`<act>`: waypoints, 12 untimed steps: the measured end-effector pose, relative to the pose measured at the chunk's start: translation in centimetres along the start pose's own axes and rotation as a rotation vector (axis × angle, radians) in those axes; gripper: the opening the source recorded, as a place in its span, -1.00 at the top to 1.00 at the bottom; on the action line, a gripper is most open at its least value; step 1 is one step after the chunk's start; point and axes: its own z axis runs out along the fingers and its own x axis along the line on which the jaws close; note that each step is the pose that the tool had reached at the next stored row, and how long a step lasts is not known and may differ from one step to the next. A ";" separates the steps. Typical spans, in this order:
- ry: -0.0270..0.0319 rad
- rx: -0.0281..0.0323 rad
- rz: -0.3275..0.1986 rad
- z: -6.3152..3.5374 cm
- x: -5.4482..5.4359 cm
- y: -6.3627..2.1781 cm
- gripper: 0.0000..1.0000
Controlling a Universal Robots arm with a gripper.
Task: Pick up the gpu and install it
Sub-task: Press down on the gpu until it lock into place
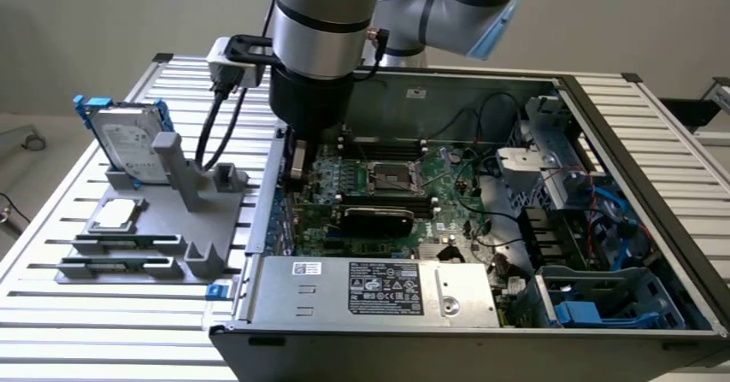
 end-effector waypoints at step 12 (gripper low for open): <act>0.0017 -0.0004 -0.007 0.02 0.0 -0.46 0.79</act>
